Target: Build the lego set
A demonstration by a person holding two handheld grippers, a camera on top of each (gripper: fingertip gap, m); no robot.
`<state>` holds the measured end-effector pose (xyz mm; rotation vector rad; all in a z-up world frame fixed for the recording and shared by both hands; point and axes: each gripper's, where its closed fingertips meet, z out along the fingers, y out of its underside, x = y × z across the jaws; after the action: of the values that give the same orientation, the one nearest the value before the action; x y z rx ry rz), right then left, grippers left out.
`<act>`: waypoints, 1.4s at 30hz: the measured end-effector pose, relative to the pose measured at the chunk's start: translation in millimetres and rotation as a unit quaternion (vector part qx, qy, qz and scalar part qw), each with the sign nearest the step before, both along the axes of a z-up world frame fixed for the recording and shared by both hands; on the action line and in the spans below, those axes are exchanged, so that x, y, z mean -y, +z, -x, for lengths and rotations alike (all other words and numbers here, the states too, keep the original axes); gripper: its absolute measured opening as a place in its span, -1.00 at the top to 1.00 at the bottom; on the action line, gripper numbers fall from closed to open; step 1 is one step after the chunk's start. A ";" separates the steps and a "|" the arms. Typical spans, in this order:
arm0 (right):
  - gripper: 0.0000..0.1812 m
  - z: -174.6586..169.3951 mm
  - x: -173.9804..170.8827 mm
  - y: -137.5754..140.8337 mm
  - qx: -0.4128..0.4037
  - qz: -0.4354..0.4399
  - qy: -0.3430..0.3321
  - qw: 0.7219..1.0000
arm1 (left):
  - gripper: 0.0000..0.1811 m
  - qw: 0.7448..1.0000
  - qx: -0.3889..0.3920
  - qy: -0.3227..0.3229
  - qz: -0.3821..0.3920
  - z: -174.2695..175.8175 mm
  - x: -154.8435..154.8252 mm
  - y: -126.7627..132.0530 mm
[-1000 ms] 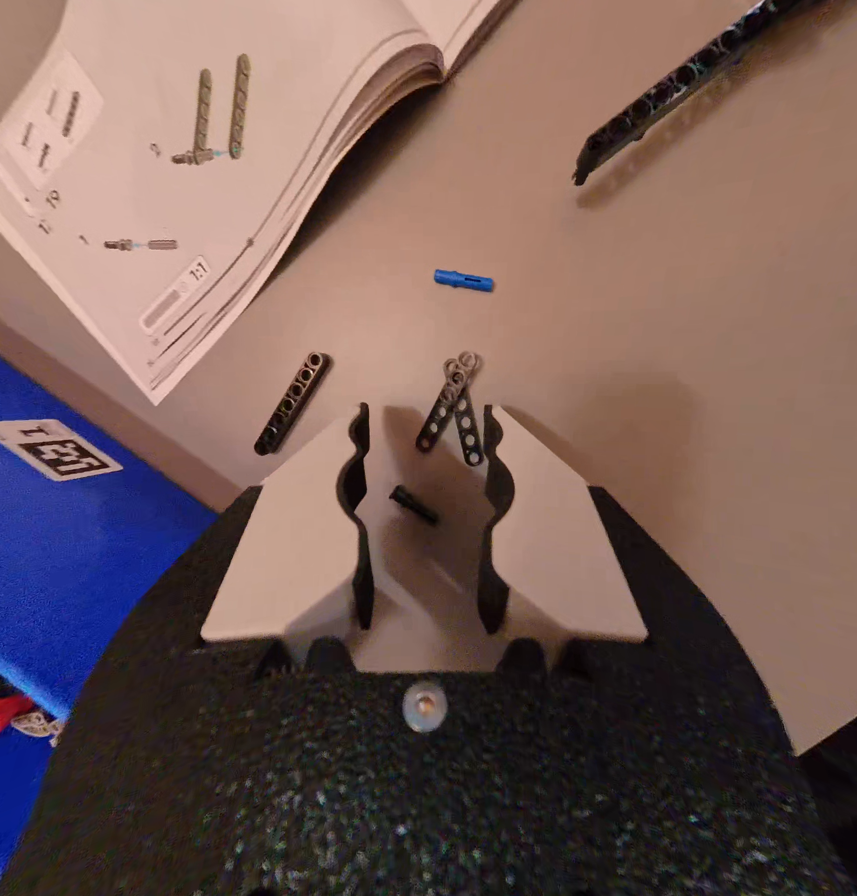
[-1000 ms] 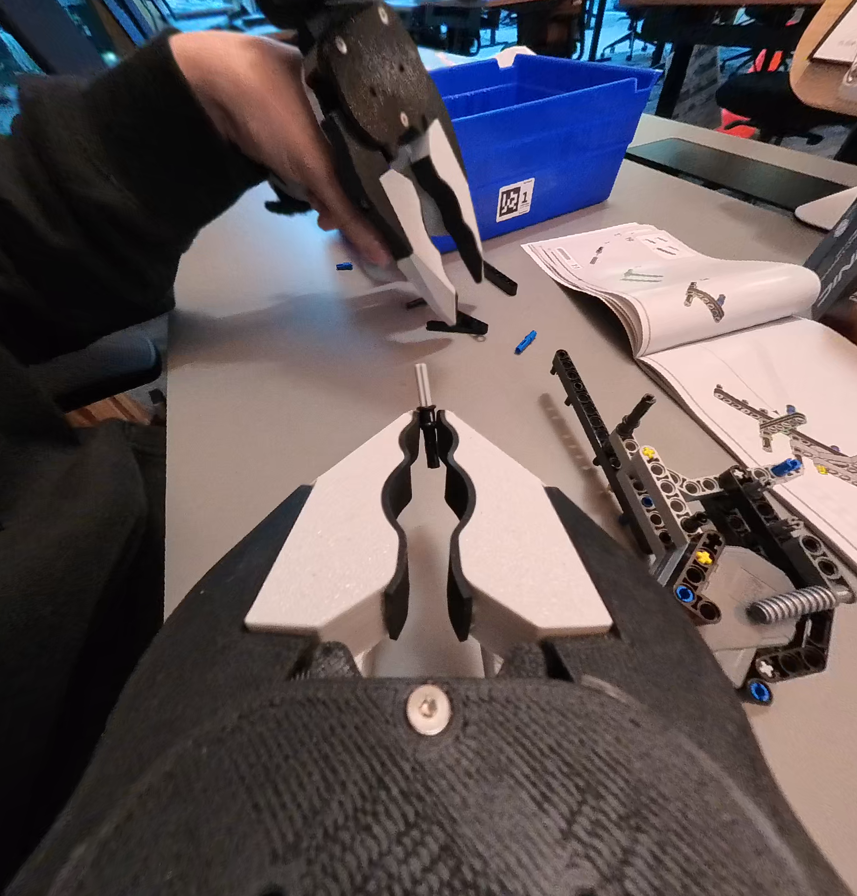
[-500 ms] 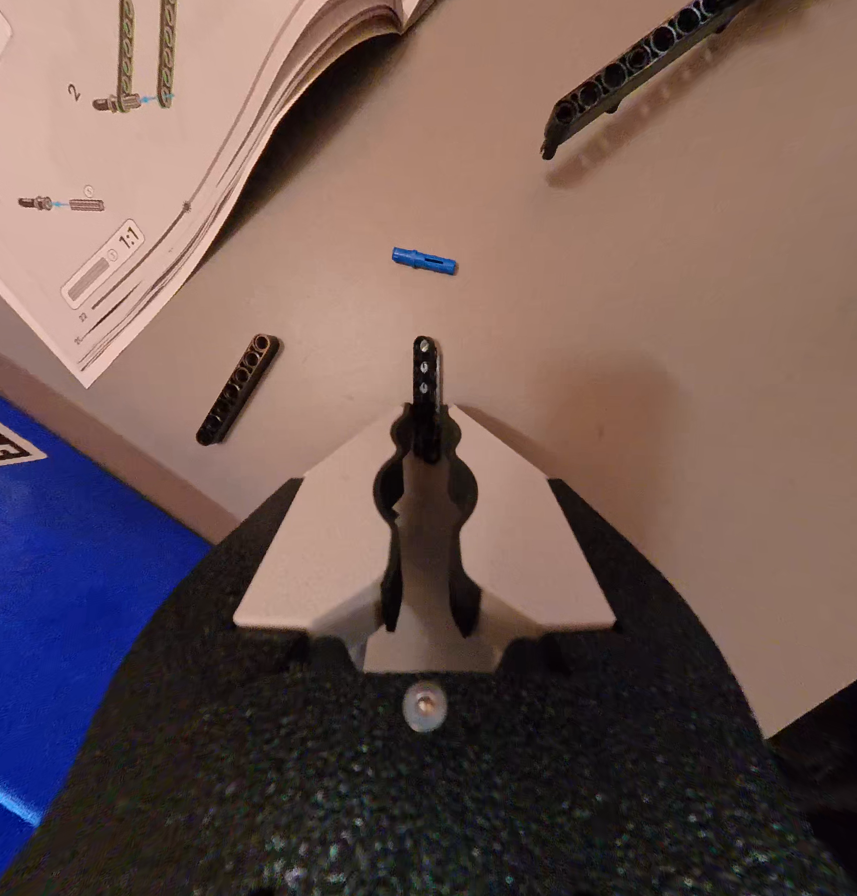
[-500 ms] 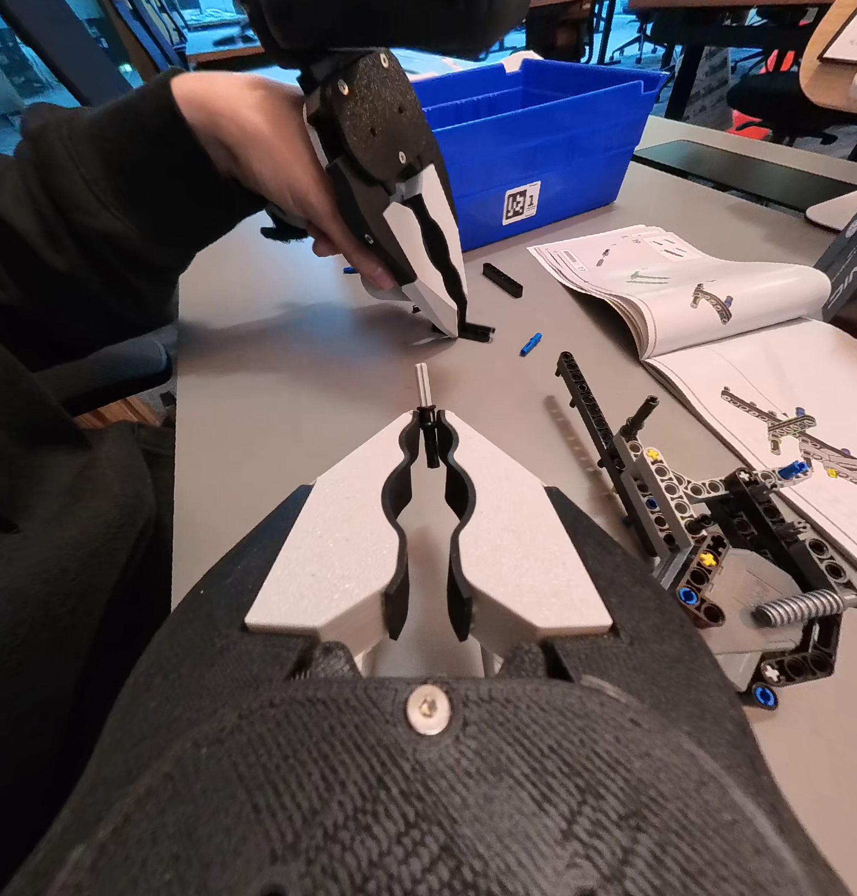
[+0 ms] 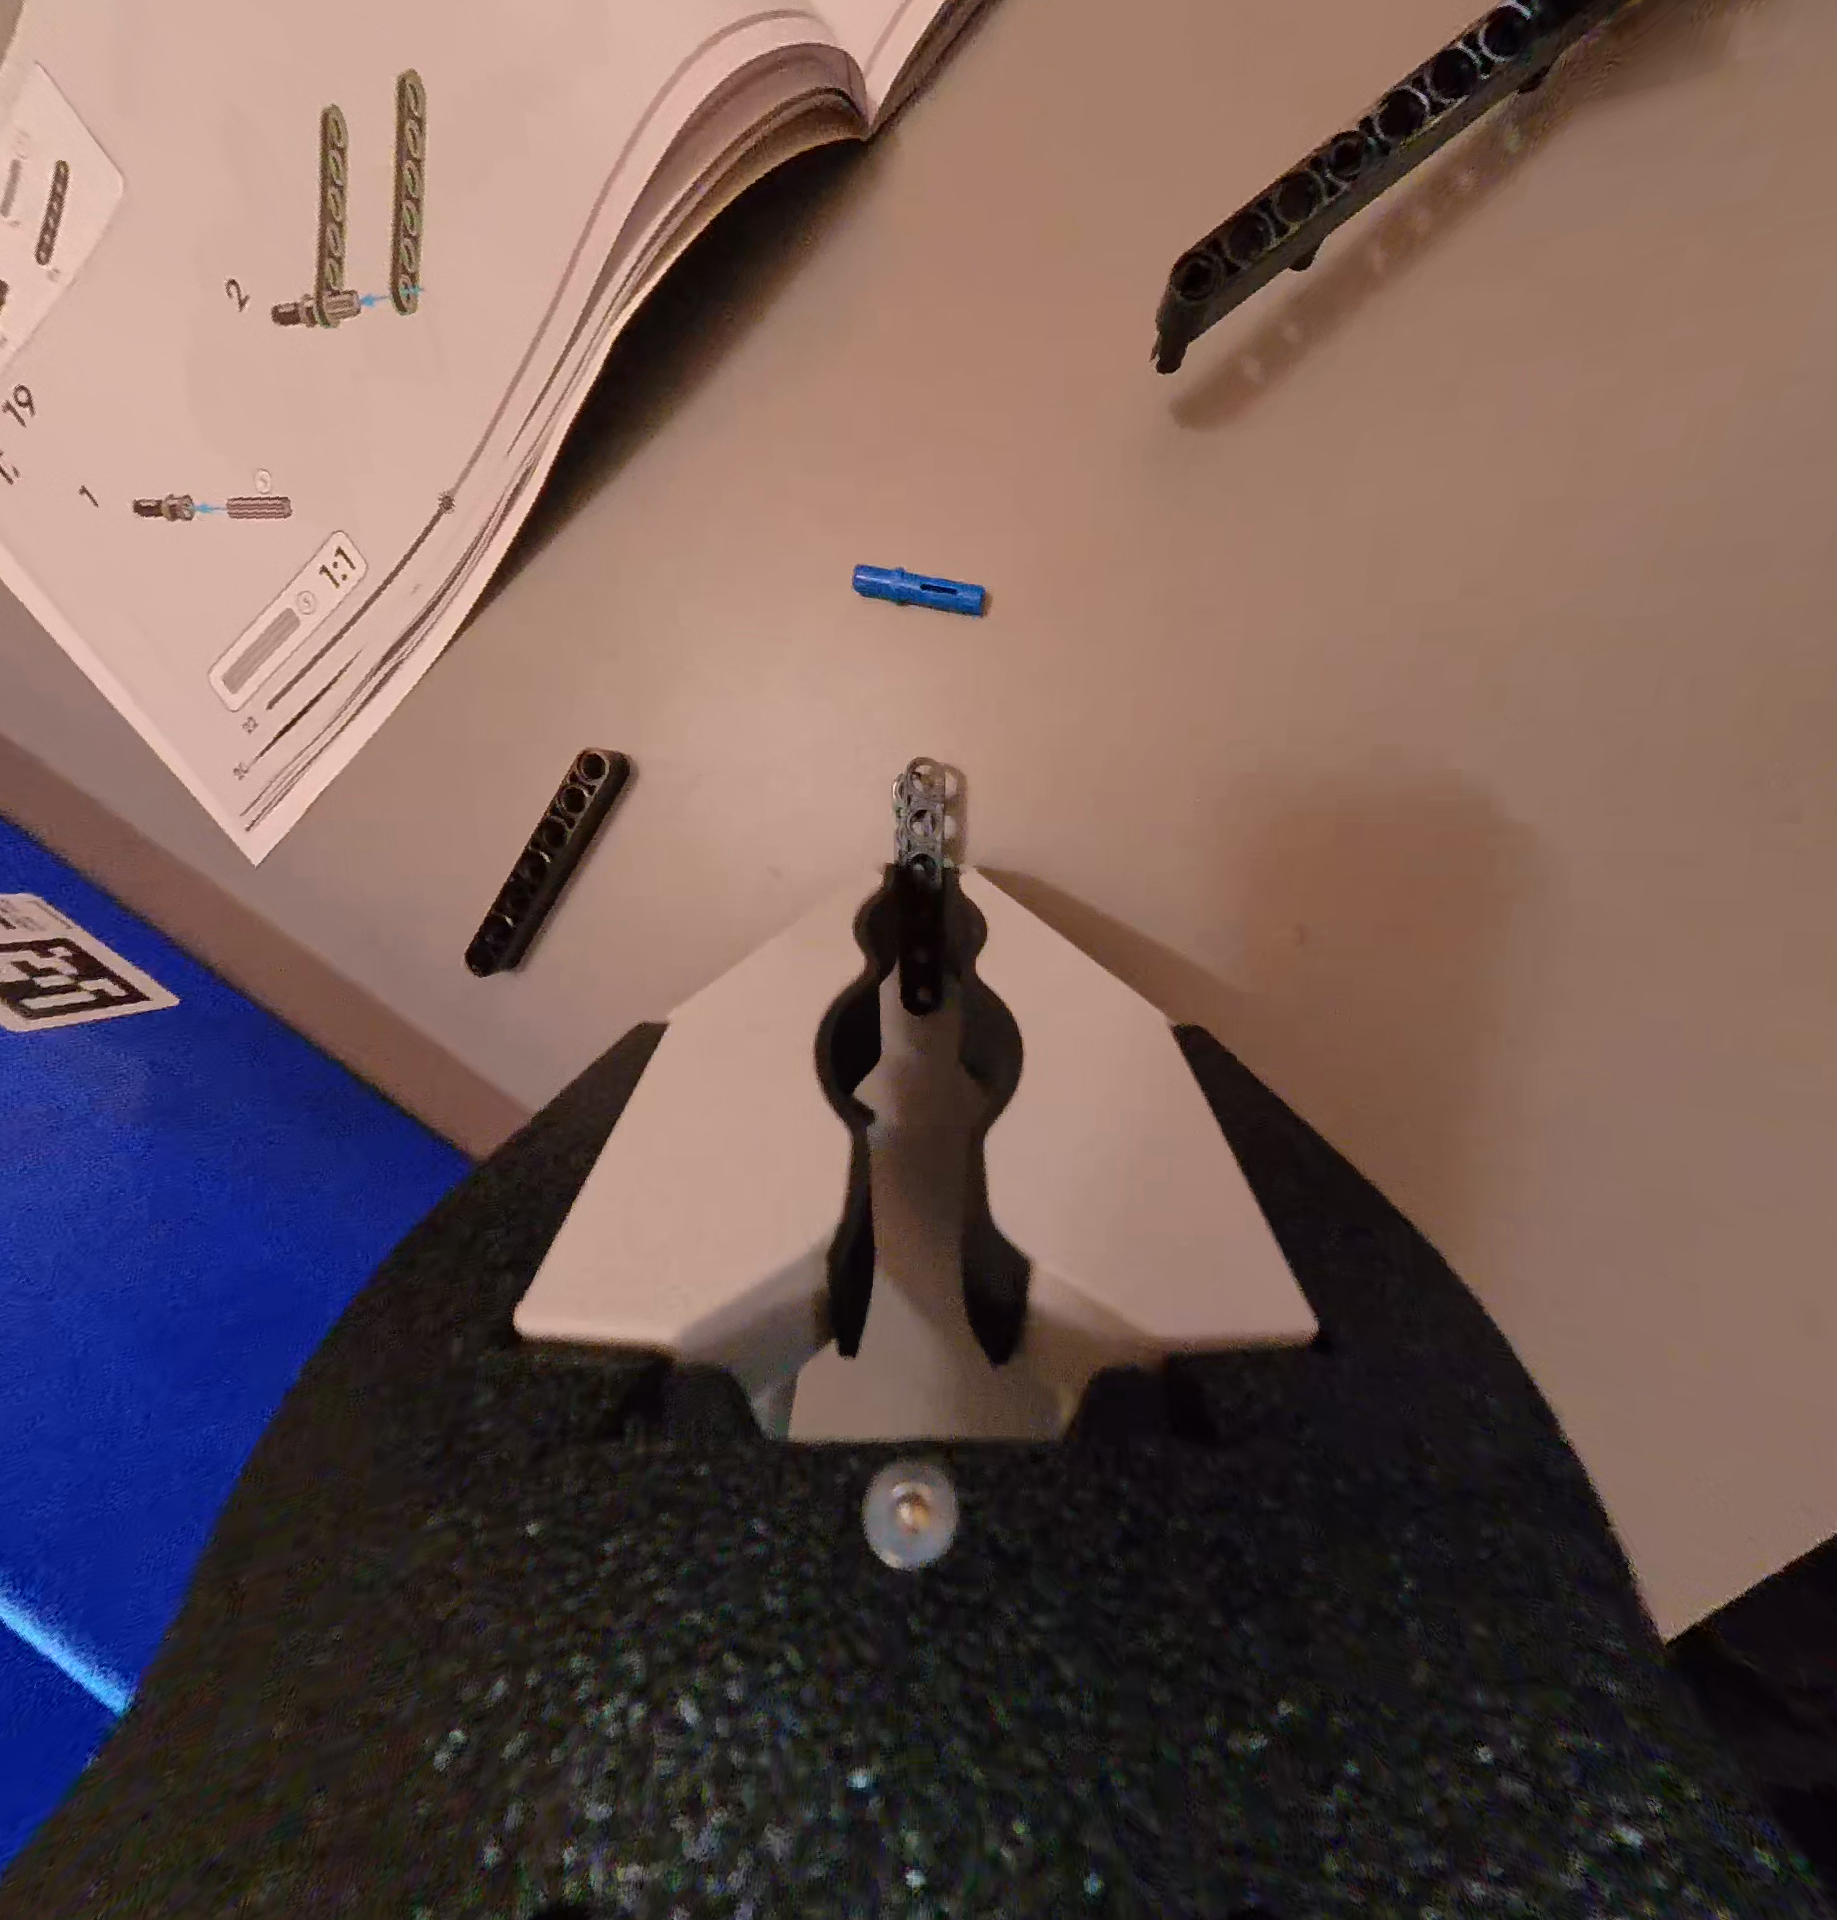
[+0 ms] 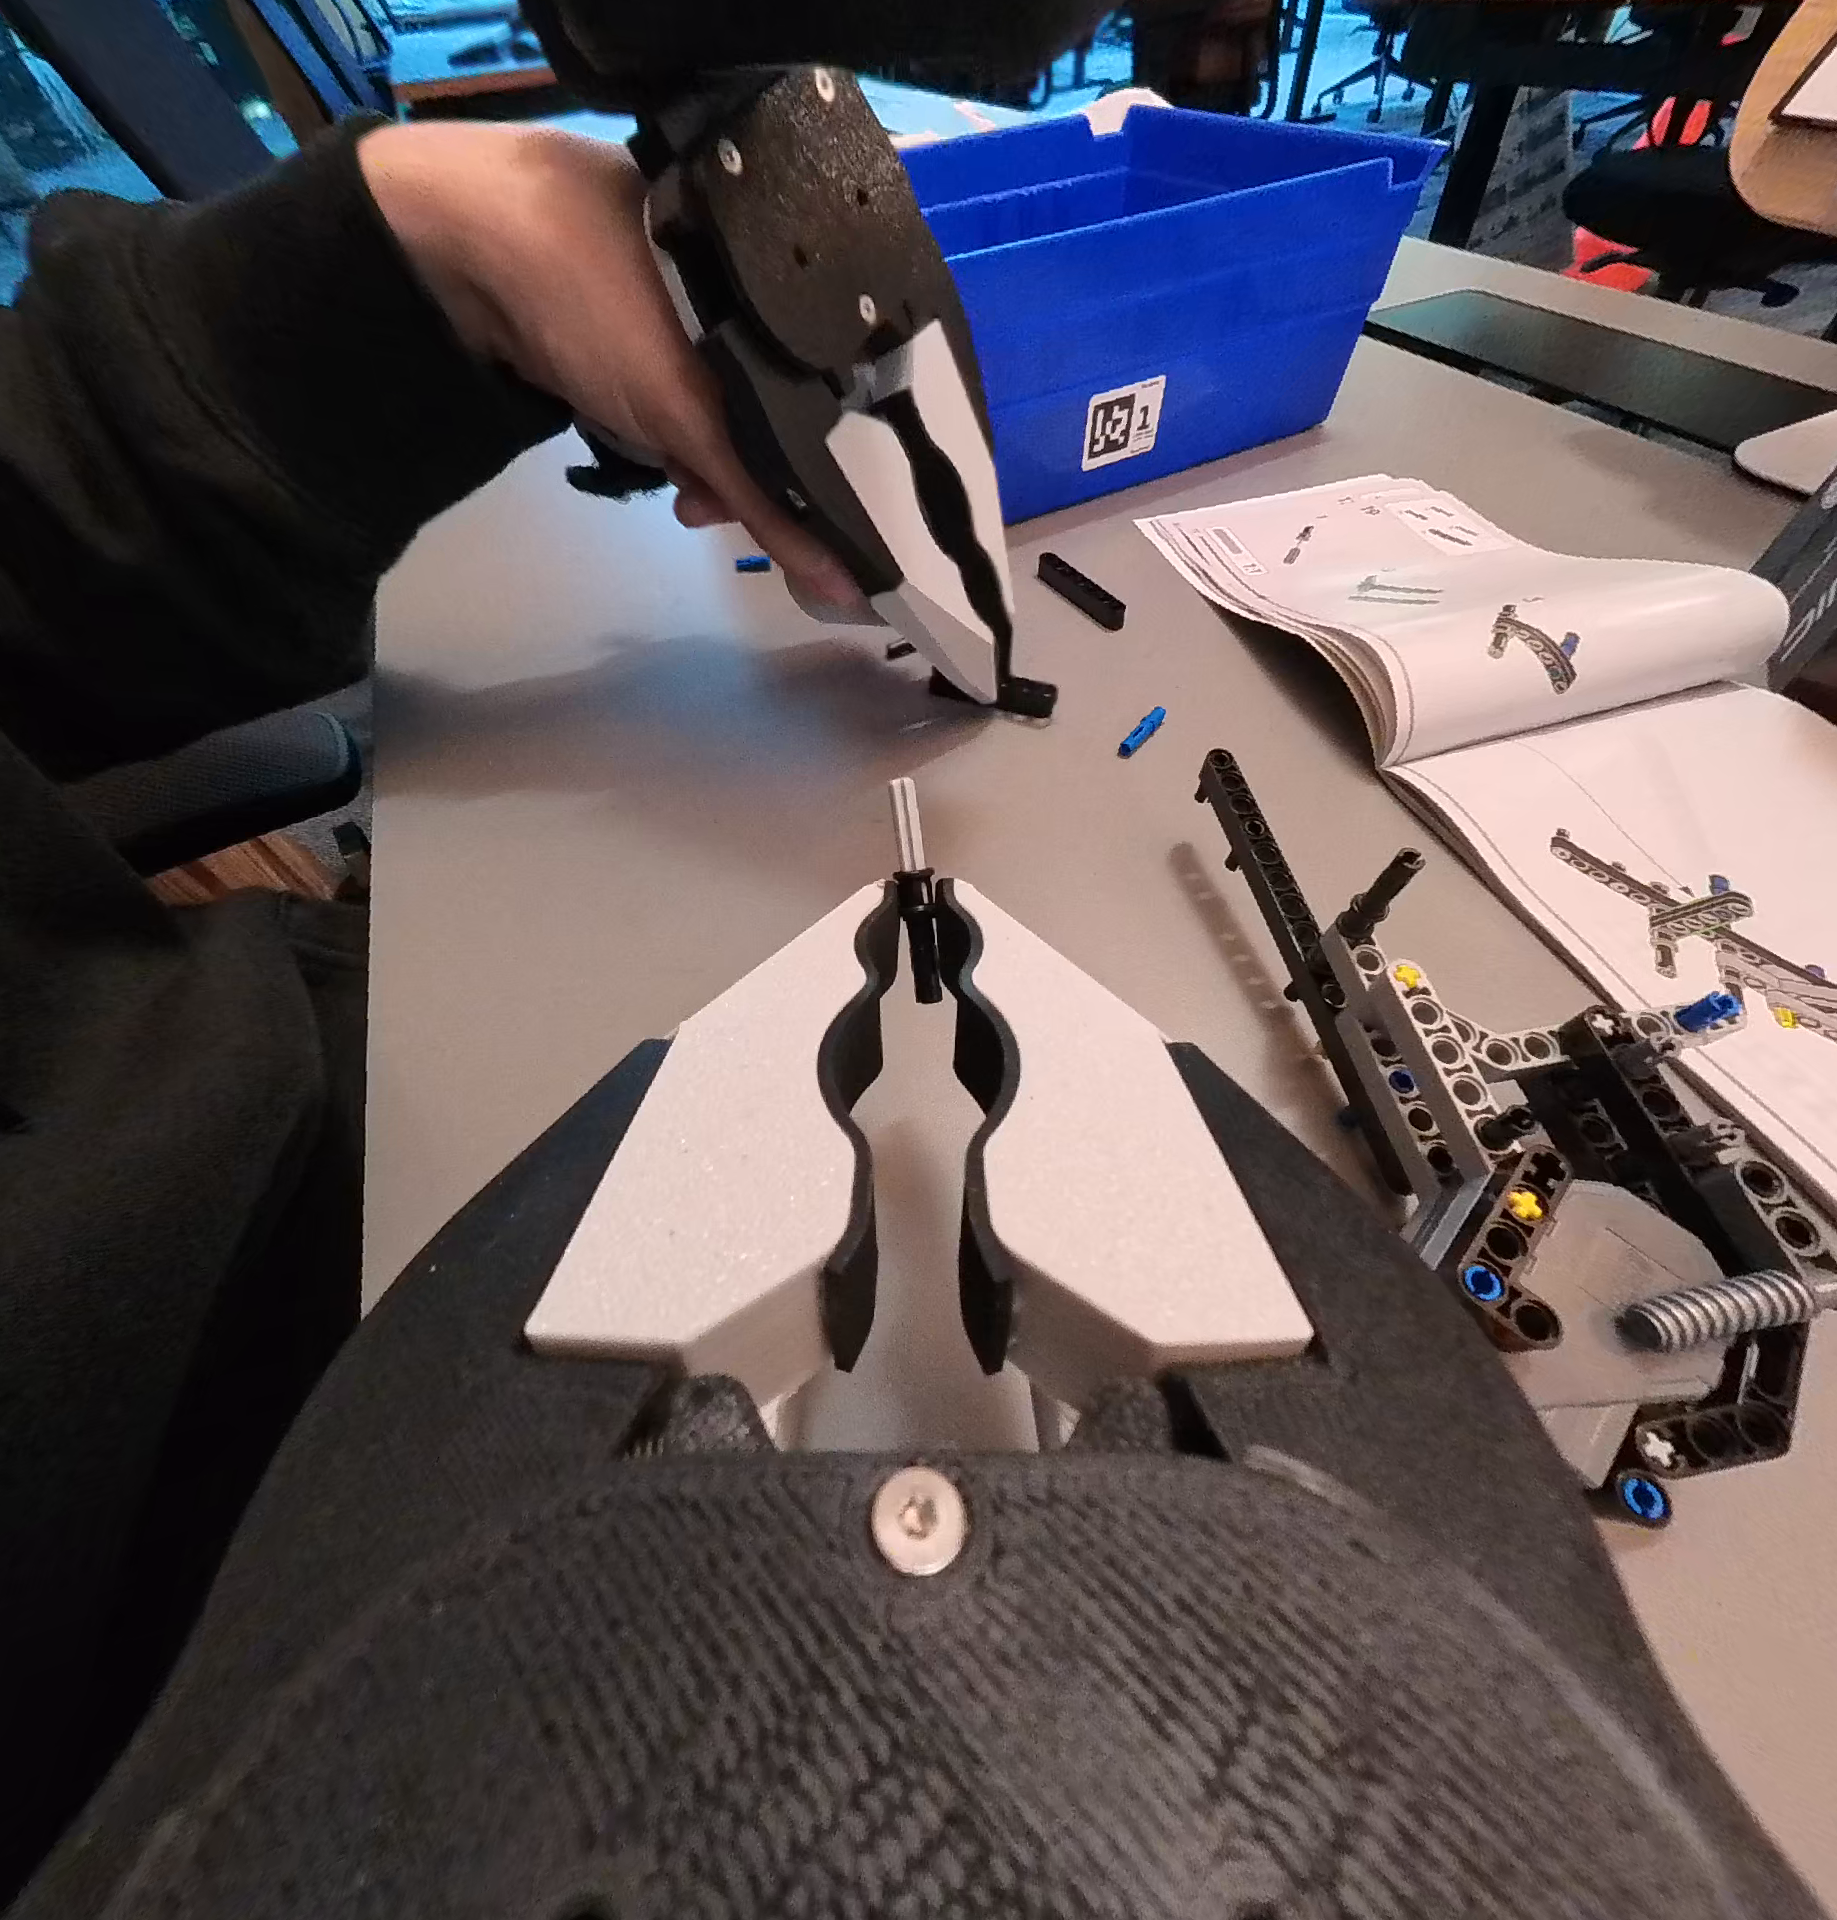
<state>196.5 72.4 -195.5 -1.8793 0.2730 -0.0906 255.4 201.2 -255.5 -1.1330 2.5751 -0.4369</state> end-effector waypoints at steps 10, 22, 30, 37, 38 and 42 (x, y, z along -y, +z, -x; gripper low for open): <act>0.95 0.8 -0.6 -0.8 0.000 0.003 0.003 1.000 | 0.93 1.000 -0.006 -0.003 0.005 1.3 -3.7 -1.7; 0.95 1.5 -0.8 -0.7 0.000 0.003 0.005 1.000 | 0.86 1.000 -0.007 0.000 -0.008 -1.0 -5.4 -4.3; 0.95 1.5 -0.8 -0.9 0.001 0.004 0.004 1.000 | 0.89 1.000 0.002 0.002 0.016 -6.2 1.0 -3.8; 0.95 1.6 -1.1 -1.6 0.001 0.006 0.005 1.000 | 0.94 0.999 0.010 0.004 0.035 -9.8 5.3 -4.6; 0.95 1.6 -1.1 -1.9 0.001 0.007 0.005 1.000 | 0.94 0.999 0.011 0.004 0.038 -10.1 5.9 -4.2; 0.95 1.9 -1.3 -2.5 0.002 0.009 0.005 1.000 | 0.94 0.999 0.015 0.008 0.036 -11.3 4.3 -3.0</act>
<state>194.6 73.7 -198.0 -1.8985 0.2613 -0.0901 266.7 196.9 -258.5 -1.1596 2.5418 -0.5420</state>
